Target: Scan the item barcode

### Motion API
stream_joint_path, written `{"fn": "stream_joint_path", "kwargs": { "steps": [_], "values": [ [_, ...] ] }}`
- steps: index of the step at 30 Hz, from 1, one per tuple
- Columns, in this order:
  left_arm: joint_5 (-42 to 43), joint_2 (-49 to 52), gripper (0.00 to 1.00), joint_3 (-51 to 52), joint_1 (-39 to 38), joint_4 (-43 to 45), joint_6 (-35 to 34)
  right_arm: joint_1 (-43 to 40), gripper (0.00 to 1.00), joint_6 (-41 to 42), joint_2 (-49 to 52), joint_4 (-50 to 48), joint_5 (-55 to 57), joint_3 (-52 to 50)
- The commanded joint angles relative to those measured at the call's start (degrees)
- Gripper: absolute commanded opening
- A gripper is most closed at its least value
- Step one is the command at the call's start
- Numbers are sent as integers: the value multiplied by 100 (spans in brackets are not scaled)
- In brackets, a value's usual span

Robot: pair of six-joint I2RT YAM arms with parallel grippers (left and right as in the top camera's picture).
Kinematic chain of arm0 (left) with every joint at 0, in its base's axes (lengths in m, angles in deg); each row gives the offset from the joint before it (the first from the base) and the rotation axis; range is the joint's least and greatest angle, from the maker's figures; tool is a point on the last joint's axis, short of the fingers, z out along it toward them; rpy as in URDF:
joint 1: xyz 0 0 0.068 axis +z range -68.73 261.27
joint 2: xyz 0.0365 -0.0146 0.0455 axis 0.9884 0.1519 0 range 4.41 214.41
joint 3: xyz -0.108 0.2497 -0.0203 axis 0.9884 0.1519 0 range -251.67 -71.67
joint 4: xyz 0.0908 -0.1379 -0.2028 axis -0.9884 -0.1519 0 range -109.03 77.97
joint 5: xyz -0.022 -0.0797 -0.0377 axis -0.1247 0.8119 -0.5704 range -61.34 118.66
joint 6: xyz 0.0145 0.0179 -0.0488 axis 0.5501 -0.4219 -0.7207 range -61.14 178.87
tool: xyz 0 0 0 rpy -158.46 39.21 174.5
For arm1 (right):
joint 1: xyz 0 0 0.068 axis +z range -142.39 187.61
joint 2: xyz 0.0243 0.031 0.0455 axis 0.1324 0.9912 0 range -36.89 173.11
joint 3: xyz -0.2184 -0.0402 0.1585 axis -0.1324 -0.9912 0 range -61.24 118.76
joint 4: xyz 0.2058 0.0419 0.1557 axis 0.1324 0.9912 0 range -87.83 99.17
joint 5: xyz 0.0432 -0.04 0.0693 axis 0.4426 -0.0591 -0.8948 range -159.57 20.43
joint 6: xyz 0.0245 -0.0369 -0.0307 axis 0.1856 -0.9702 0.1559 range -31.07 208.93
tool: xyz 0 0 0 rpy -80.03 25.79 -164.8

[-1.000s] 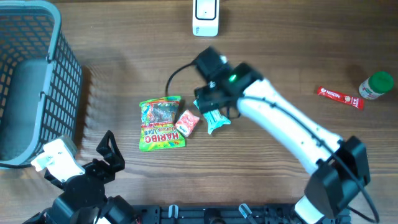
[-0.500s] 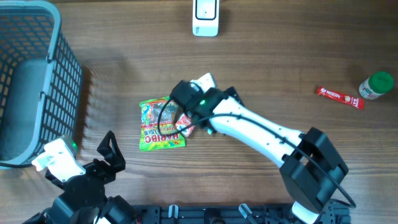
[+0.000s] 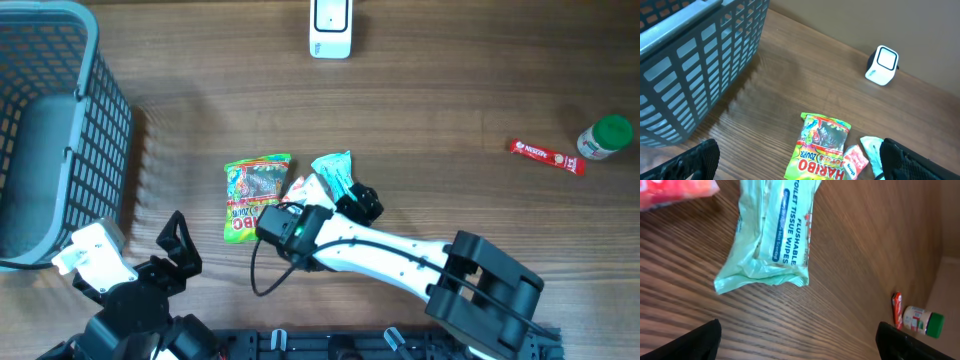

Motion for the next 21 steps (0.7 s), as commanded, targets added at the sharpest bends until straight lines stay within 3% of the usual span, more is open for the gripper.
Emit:
{"fn": "stream_joint_path", "kwargs": {
  "steps": [1, 10, 21],
  "values": [
    [74, -20, 100, 42, 39, -13, -76, 13, 100, 114, 70, -155, 133, -26],
    [72, -20, 100, 42, 39, -46, -79, 15, 100, -1086, 439, -990, 337, -42],
    [72, -20, 100, 39, 39, -50, -74, 0, 100, -1429, 1731, -898, 634, -48]
  ]
}}
